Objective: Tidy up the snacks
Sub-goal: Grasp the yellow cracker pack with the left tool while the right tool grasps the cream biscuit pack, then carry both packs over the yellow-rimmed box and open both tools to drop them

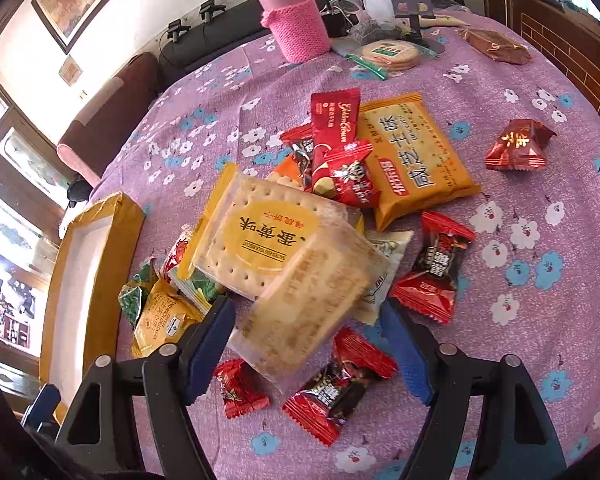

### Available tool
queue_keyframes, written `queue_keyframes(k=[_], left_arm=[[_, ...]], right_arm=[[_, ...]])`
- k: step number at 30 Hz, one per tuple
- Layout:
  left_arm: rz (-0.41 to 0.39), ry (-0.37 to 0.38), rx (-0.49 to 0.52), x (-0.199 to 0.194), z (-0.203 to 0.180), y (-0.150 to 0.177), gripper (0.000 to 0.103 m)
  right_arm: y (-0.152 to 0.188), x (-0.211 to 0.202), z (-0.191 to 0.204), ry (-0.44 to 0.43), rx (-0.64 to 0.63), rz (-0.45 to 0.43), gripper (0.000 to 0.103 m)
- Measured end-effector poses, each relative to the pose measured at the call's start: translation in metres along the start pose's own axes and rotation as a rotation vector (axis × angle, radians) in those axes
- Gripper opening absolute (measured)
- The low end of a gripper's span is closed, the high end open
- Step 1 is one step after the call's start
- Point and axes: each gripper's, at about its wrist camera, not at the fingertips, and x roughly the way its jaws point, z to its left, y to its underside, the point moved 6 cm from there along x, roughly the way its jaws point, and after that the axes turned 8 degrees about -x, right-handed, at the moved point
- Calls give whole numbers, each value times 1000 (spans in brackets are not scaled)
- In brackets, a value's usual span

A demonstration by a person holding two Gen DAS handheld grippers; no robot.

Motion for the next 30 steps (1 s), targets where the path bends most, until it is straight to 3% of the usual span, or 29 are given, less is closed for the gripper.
queue_keyframes(k=[1,2,4,8,18,19,20,21,30], left_arm=[[0,-2,18,0,-3,0,70],[5,-7,37,4,-7,-1,70],[21,-12,68,13,-14,-1,70],[68,-46,153,45,-29,-5,70],[191,-208,236,122,-33,1,70],[209,-211,240,127,-32,6,60],[218,-209,235,129,-31,8,47],[214,-197,224,127,-30,9,43],[153,-93,106,73,-38,7,42]], right_arm=[[0,1,1,26,-10,-1,39],[0,4,1,17,-7,6,33],[4,7,-4,-34,14,20,33],[10,-3,-14,-54,19,-7,33],[17,-27,-25,-132,16,-38,33],[18,-28,-24,-142,15,-38,33],[19,-29,-24,-148,13,-40,33],[20,-30,-24,-152,11,-44,33],[23,-39,-17,-208,1,-61,33]])
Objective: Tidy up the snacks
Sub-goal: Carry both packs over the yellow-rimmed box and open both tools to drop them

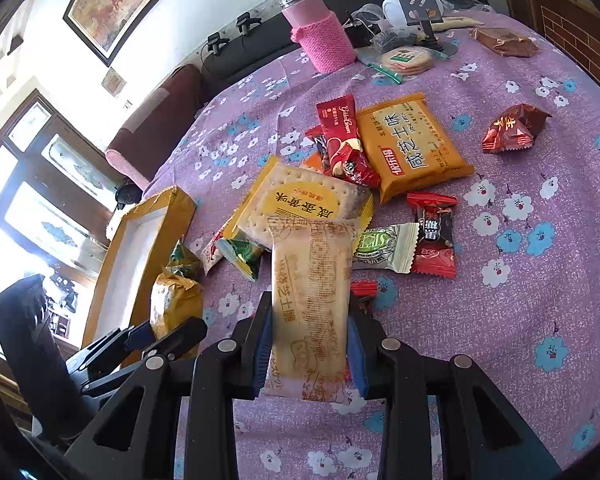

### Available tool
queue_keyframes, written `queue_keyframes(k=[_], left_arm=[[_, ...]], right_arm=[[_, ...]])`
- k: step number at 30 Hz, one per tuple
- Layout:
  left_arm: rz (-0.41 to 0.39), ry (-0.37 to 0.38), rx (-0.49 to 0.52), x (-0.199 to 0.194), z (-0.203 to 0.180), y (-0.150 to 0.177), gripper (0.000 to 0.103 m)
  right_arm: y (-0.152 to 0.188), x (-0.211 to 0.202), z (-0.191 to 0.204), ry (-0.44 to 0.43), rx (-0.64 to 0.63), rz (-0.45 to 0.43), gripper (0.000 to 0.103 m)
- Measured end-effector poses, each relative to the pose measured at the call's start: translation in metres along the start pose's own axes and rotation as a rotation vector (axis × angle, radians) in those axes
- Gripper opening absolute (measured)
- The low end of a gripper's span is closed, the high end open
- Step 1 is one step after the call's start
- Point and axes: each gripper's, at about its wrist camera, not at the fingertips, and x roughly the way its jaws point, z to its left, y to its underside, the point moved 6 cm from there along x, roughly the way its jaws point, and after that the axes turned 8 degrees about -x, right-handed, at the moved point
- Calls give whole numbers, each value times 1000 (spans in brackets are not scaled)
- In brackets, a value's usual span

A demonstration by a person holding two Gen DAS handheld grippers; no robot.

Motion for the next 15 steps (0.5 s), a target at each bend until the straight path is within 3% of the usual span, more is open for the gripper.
queue_keyframes(k=[3,5,9,15], left_arm=[[-37,34,-41,-30,10,2,42],[-72,15,-67,-49,26,0,42],[-148,-112,-138,-84,86,-4,43],[-165,-288,-257,-105,182,3,43]], right_arm=[[0,-5,11,-34,-15,-3,33],[-2,-9,23,-54,-39,-4,33],[-7,-7,66,-120,-103,12,33],[1,34,168,-278,-205,136,32]])
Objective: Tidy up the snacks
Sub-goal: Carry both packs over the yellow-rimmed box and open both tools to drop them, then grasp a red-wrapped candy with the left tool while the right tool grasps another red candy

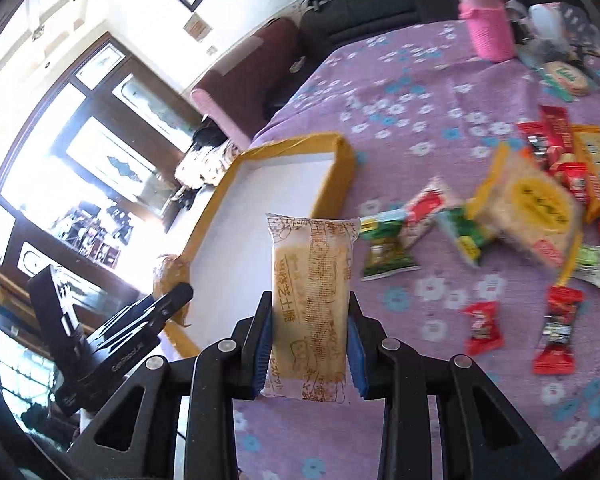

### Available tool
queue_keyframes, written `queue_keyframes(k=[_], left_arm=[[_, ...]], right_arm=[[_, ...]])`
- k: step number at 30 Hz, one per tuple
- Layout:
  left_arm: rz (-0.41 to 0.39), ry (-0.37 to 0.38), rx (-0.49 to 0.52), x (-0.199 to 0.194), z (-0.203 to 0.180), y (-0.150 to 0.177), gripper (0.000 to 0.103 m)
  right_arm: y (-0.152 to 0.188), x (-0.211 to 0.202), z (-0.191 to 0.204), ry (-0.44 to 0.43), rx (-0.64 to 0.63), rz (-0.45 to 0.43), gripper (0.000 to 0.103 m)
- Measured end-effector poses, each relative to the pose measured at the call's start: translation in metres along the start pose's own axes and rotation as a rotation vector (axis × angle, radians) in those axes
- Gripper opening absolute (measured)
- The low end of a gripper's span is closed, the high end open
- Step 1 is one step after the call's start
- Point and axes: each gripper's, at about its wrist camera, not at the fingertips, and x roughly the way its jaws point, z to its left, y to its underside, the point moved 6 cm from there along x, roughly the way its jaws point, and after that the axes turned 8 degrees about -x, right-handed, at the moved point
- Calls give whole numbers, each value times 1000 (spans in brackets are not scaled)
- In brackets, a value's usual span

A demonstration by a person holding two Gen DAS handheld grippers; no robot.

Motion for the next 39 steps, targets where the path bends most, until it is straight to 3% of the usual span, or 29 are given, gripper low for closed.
queue_keyframes(k=[2,7,12,16,21,25,31,36,39], left_arm=[[5,-57,-8,7,22,-3,43],[45,-140,-55,29,65,-1,43],[64,-100,-110,38,83,0,44],[47,-54,-126,33,85,-5,46],[-6,11,-184,17,90,-12,46],[-51,99,-202,-3,75,-18,49],[-43,245,-107,-13,10,-19,56],[32,372,-13,-8,-61,-9,56],[56,403,36,-5,-97,-5,56]], right_arm=[[-4,32,30,-47,-21,55,32],[-3,104,84,-65,-79,169,32],[0,159,103,8,-134,218,33],[-4,174,106,47,-150,199,36],[-19,141,99,21,-121,127,38],[-27,83,60,39,-63,41,45],[-26,-1,-40,195,50,-84,47],[6,-51,-111,306,158,-130,48],[31,-67,-132,336,196,-132,48]])
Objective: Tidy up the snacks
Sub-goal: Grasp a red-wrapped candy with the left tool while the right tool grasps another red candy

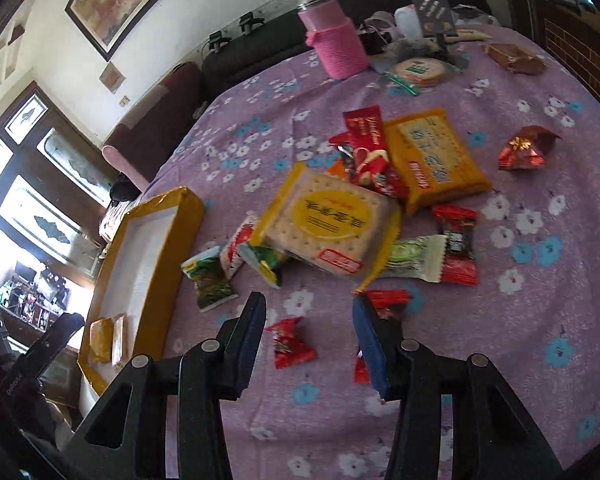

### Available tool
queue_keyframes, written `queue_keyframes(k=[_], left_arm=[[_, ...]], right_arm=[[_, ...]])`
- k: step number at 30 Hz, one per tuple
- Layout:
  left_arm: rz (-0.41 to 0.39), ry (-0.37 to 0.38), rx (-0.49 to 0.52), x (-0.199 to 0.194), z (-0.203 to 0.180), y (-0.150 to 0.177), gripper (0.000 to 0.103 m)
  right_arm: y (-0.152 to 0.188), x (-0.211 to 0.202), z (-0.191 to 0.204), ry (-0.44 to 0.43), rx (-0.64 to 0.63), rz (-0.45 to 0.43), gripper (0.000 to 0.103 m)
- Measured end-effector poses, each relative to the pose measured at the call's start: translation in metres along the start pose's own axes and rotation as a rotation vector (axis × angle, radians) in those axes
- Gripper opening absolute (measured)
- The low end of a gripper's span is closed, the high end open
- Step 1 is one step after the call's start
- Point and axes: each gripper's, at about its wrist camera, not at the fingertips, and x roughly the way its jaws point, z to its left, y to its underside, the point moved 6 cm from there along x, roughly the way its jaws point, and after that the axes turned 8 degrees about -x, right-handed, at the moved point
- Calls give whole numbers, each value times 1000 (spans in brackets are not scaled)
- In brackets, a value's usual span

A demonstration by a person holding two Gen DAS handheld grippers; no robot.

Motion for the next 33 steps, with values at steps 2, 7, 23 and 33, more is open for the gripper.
queue_keyframes(k=[2,7,23,33], left_arm=[[26,3,17,10,-15,3,55],[82,-25,36,29,-29,14,55],[251,-14,232,109,-109,78,55],[231,-73,363,136,-129,92,16]], right_arm=[[7,-4,-15,2,11,0,48],[14,4,-24,58,-22,10,49],[29,12,-43,74,-64,-17,25],[29,-5,-48,43,-63,-41,24]])
